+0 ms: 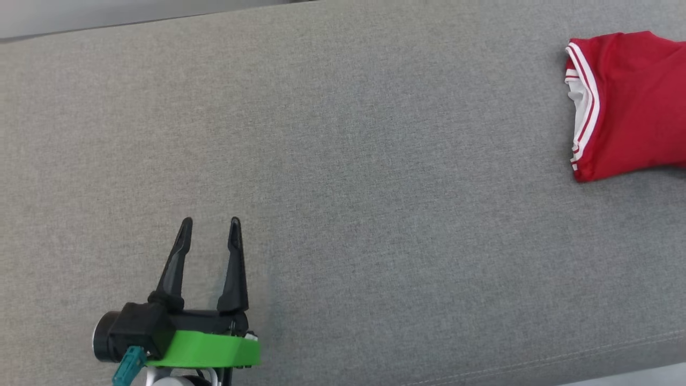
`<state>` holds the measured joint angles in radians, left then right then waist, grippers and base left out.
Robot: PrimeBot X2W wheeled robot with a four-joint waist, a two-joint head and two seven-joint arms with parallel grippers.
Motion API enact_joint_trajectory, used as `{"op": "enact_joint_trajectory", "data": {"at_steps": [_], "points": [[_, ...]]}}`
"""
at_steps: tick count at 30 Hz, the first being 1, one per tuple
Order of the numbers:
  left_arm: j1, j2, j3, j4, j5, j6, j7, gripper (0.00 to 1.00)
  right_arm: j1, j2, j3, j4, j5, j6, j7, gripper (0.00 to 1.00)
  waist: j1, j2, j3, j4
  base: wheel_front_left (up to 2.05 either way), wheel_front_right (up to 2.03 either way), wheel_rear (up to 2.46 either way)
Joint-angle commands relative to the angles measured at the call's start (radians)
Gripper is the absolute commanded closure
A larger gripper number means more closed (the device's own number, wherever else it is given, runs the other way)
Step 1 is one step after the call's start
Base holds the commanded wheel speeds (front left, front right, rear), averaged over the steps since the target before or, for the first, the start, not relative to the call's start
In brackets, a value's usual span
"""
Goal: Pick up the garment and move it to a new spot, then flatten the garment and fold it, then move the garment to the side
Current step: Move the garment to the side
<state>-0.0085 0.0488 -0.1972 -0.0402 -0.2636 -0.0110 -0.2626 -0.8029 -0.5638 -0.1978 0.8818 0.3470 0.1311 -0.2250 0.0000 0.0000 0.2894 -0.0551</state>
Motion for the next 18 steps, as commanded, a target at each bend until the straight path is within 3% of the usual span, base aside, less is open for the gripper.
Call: {"op": "enact_joint_trajectory", "data": {"at_steps": [1, 5, 11, 18], "points": [[0.022, 0.004, 0.008, -0.004, -0.001, 0.001, -0.003, 0.00, 0.045, 0.010, 0.012, -0.024, -0.043, -0.001, -0.021, 0.00, 0.0000, 0.0000, -0.029, 0.003, 0.00, 0.00, 0.00], [0.046, 0.004, 0.022, -0.001, 0.001, 0.008, -0.003, 0.00, 0.164, 0.054, 0.017, -0.130, -0.102, -0.001, -0.040, 0.00, 0.0000, 0.0000, -0.083, 0.014, 0.00, 0.00, 0.00], [0.105, 0.003, 0.030, 0.017, -0.007, 0.032, -0.003, 0.00, 0.429, 0.148, -0.002, -0.396, -0.142, -0.001, -0.040, 0.00, 0.0000, 0.0000, -0.175, 0.052, 0.00, 0.00, 0.00], [0.179, 0.003, 0.061, 0.065, 0.003, 0.041, -0.003, 0.00, 0.694, 0.296, -0.030, -0.652, -0.185, -0.001, -0.040, 0.00, 0.0000, 0.0000, -0.258, 0.100, 0.00, 0.00, 0.00]]}}
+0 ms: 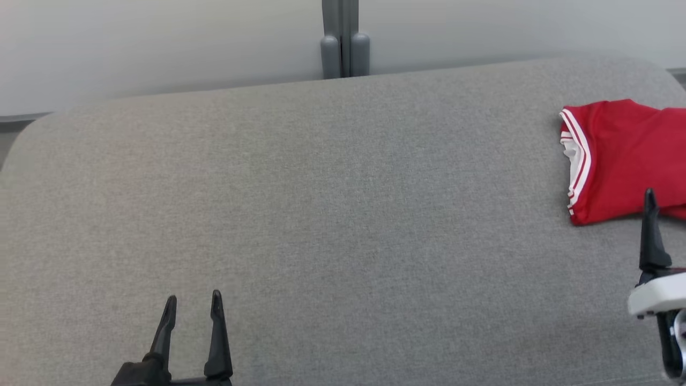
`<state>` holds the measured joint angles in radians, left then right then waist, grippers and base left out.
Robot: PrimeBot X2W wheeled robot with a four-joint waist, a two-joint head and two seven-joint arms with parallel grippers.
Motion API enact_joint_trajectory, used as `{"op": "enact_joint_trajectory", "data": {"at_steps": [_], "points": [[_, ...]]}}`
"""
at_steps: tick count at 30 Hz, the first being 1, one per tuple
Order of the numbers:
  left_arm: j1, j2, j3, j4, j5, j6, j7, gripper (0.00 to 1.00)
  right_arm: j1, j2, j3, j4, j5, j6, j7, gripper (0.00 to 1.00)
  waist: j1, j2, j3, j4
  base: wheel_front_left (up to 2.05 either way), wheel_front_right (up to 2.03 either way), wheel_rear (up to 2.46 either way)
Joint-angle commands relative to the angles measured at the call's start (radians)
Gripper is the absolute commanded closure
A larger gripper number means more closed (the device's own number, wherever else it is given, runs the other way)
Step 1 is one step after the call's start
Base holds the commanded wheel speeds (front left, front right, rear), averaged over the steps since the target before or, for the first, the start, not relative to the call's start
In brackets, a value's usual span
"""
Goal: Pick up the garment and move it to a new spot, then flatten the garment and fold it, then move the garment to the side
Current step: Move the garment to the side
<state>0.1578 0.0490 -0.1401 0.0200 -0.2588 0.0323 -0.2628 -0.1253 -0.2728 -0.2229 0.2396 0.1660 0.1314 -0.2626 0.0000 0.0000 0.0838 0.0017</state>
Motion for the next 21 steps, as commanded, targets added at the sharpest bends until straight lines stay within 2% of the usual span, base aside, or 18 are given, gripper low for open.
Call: {"op": "enact_joint_trajectory", "data": {"at_steps": [1, 3, 6, 13, 21], "points": [[0.019, 0.003, 0.009, 0.015, 0.005, -0.005, -0.001, 0.00, 0.043, 0.022, -0.002, -0.030, -0.009, -0.002, -0.003, 0.00, 0.0000, 0.0000, -0.062, 0.049, 0.00, 0.00, 0.00], [0.035, 0.003, 0.026, 0.043, 0.012, -0.008, -0.001, 0.00, 0.100, 0.066, 0.013, -0.068, -0.015, -0.002, -0.003, 0.00, 0.0000, 0.0000, -0.078, 0.058, 0.00, 0.00, 0.00], [0.044, 0.003, 0.050, 0.076, 0.019, 0.002, -0.001, 0.00, 0.164, 0.098, 0.058, -0.098, -0.024, -0.002, -0.003, 0.00, 0.0000, 0.0000, -0.091, 0.068, 0.00, 0.00, 0.00], [0.054, 0.003, 0.079, 0.114, 0.023, 0.013, -0.001, 0.00, 0.240, 0.136, 0.147, -0.109, -0.042, -0.002, -0.003, 0.00, 0.0000, 0.0000, -0.109, 0.082, 0.00, 0.00, 0.00], [0.048, 0.003, 0.053, 0.117, 0.019, -0.051, -0.001, 0.00, 0.250, 0.164, 0.160, -0.093, -0.049, -0.002, -0.003, 0.00, 0.0000, 0.0000, -0.118, 0.080, 0.00, 0.00, 0.00]]}}
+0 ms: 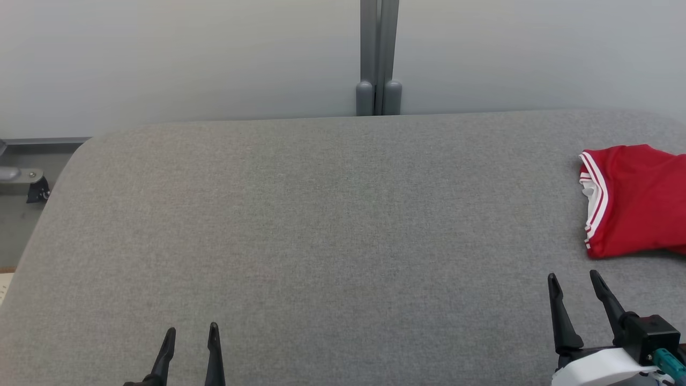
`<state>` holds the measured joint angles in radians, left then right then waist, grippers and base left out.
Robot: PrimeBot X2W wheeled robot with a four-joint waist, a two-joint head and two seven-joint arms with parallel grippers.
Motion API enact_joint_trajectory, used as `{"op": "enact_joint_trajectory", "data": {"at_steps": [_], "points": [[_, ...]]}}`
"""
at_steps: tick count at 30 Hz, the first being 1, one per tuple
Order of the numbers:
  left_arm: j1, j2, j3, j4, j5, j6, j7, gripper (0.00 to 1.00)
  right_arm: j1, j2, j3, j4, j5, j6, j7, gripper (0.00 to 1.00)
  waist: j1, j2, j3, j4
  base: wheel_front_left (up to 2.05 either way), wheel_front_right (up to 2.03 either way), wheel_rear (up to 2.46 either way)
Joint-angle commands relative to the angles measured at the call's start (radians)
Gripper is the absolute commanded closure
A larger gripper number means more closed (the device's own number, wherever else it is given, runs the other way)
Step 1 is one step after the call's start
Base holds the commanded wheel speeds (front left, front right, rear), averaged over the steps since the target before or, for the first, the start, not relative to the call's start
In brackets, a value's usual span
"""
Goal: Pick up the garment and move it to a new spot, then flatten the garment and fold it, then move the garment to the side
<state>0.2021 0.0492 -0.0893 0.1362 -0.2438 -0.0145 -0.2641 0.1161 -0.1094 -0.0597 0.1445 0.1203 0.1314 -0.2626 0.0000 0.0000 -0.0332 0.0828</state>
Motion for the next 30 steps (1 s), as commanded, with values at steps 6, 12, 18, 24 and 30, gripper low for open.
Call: {"op": "enact_joint_trajectory", "data": {"at_steps": [6, 12, 18, 24, 30], "points": [[0.001, 0.003, 0.008, 0.002, 0.007, -0.012, 0.000, 0.00, 0.020, 0.011, -0.014, 0.008, -0.010, -0.002, -0.003, 0.00, 0.0000, 0.0000, -0.007, -0.015, 0.00, 0.00, 0.00], [0.003, 0.003, 0.014, 0.009, 0.011, -0.021, 0.000, 0.00, 0.024, 0.014, -0.018, 0.017, -0.010, -0.002, -0.003, 0.00, 0.0000, 0.0000, -0.014, -0.026, 0.00, 0.00, 0.00], [0.003, 0.003, 0.016, 0.014, 0.017, -0.028, 0.000, 0.00, 0.027, 0.016, -0.022, 0.021, -0.010, -0.002, -0.003, 0.00, 0.0000, 0.0000, -0.020, -0.032, 0.00, 0.00, 0.00], [0.010, 0.003, 0.016, 0.017, 0.016, -0.030, 0.000, 0.00, 0.026, 0.016, -0.023, 0.023, -0.010, -0.002, -0.003, 0.00, 0.0000, 0.0000, -0.023, -0.041, 0.00, 0.00, 0.00], [0.015, 0.003, 0.012, 0.016, 0.001, -0.040, 0.000, 0.00, 0.027, 0.012, -0.022, 0.033, -0.003, -0.002, -0.003, 0.00, 0.0000, 0.0000, -0.025, -0.053, 0.00, 0.00, 0.00]]}}
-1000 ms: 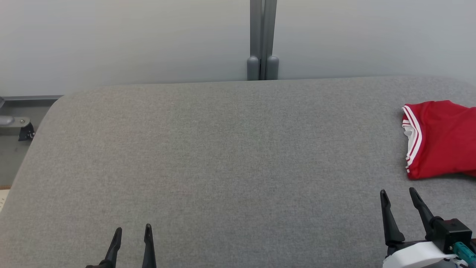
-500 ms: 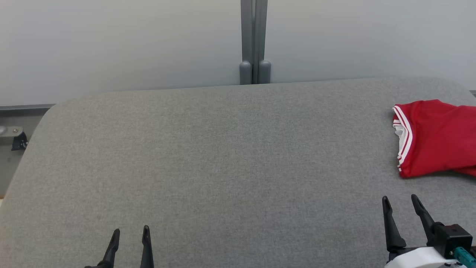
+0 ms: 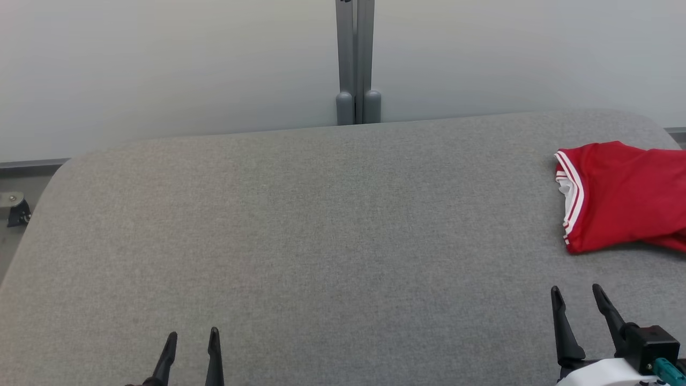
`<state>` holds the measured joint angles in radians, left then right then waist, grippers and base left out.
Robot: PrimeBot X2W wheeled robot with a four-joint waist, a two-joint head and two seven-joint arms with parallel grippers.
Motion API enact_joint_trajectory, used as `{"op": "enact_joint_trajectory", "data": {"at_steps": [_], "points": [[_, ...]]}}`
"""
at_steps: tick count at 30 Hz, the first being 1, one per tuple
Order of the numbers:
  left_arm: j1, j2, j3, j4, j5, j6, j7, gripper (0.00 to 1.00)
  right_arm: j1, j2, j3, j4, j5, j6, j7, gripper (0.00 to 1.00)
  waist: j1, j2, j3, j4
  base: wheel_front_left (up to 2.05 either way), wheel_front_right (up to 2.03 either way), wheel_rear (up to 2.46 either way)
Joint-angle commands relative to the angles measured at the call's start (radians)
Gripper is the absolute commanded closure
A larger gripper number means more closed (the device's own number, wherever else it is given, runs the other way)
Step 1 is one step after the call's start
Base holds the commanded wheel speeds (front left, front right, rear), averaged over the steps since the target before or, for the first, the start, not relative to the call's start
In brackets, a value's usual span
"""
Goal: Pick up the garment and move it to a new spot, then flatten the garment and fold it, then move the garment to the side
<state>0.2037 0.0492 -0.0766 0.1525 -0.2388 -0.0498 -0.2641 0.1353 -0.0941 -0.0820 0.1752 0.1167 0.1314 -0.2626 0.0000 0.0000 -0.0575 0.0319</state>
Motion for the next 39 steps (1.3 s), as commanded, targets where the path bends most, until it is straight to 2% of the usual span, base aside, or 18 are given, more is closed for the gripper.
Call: {"op": "enact_joint_trajectory", "data": {"at_steps": [1, 4, 19, 39], "points": [[0.000, 0.000, -0.001, 0.002, -0.004, -0.003, 0.000, 1.00, 0.000, 0.000, 0.000, 0.002, 0.001, 0.000, 0.000, 1.00, 0.0000, 0.0000, 0.000, -0.001, 0.00, 0.00, 0.00], [-0.001, -0.002, -0.001, 0.022, -0.022, -0.004, 0.003, 1.00, -0.003, 0.008, -0.004, 0.027, 0.018, 0.000, 0.009, 1.00, 0.0000, 0.0000, 0.000, -0.002, 0.00, 0.00, 0.00], [-0.067, 0.007, 0.028, 0.038, -0.304, -0.020, 0.071, 1.00, -0.052, 0.014, -0.010, 0.033, 0.316, 0.000, 0.083, 1.00, 0.0000, 0.0000, 0.007, -0.006, 0.00, 0.00, 0.00], [-0.135, 0.014, 0.062, 0.052, -0.598, -0.037, 0.145, 1.00, -0.104, 0.022, -0.015, 0.040, 0.632, 0.000, 0.160, 1.00, 0.0000, 0.0000, 0.017, -0.010, 0.00, 0.00, 0.00]]}}
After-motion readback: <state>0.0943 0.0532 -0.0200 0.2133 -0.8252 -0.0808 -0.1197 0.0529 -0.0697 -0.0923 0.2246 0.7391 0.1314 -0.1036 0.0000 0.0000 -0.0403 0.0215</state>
